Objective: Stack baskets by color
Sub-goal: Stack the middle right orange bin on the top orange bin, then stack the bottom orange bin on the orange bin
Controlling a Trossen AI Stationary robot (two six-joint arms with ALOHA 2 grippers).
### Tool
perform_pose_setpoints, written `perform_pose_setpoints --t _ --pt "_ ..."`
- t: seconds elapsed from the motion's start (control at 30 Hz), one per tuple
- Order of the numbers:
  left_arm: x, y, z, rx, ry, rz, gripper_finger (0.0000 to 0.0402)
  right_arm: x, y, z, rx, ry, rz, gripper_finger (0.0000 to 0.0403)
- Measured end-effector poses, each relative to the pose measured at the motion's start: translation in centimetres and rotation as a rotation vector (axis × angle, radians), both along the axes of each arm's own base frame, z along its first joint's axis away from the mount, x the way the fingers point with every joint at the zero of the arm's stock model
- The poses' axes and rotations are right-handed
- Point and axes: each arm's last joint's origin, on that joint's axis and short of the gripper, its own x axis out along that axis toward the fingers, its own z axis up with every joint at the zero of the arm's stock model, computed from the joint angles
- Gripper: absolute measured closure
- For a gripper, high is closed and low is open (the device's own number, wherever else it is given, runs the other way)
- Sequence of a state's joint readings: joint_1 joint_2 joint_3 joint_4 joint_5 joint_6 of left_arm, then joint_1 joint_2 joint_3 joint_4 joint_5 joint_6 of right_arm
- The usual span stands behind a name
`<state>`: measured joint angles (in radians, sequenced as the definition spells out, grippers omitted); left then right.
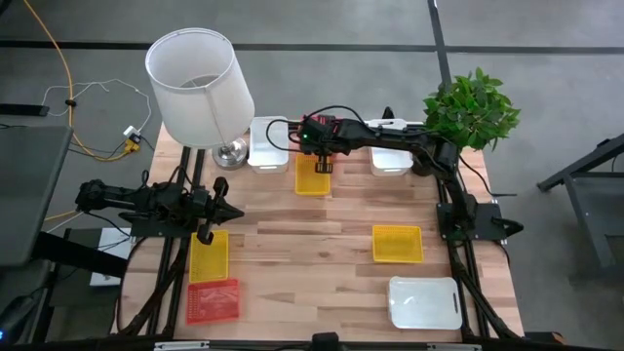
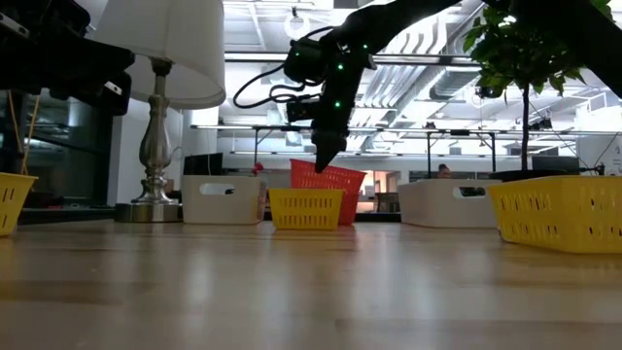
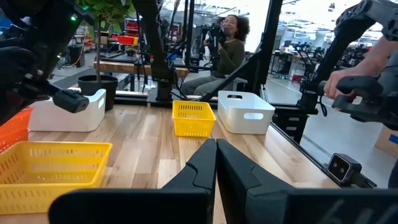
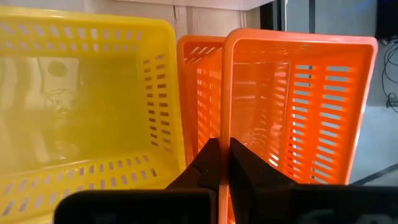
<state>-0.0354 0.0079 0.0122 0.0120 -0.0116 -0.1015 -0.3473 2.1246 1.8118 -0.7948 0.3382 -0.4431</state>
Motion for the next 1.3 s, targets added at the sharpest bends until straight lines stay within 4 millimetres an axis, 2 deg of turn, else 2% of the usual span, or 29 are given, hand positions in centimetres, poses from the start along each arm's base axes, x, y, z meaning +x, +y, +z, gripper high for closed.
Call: perform_pose_setpoints --t 0.2,0.47,0.6,0.8,0.93,1.07,1.3 --pt "0.0 0.0 0.0 0.000 0.000 0.000 0.0401 0.0 0.0 0.0 -0.002 -0.004 -0.001 0.0371" --pt "0.0 0.0 0.0 0.000 0.000 0.000 0.0401 0.3 -0.2 0.3 -0.028 -0.035 -0.002 0.0261" --pt "0.0 0.0 0.0 0.000 0.000 0.000 0.0401 0.1 -0.1 1.5 0.000 -0.026 0.002 0.0221" --pt "0.0 0.0 0.0 0.000 0.001 0.000 0.0401 -2.4 -0.3 3.2 0.300 -0.065 -0.054 0.0211" --pt "0.0 0.0 0.0 0.000 0.000 0.000 0.0401 -5.2 0.0 3.4 0.383 -0.103 -0.119 0.0210" --pt "0.0 0.0 0.0 0.000 0.000 0.000 0.0401 -8.5 2.5 4.0 0.436 -0.250 -0.168 0.0210" --pt "0.0 0.0 0.0 0.000 0.000 0.000 0.0401 -13.2 9.3 5.3 0.588 -0.722 -0.209 0.0210"
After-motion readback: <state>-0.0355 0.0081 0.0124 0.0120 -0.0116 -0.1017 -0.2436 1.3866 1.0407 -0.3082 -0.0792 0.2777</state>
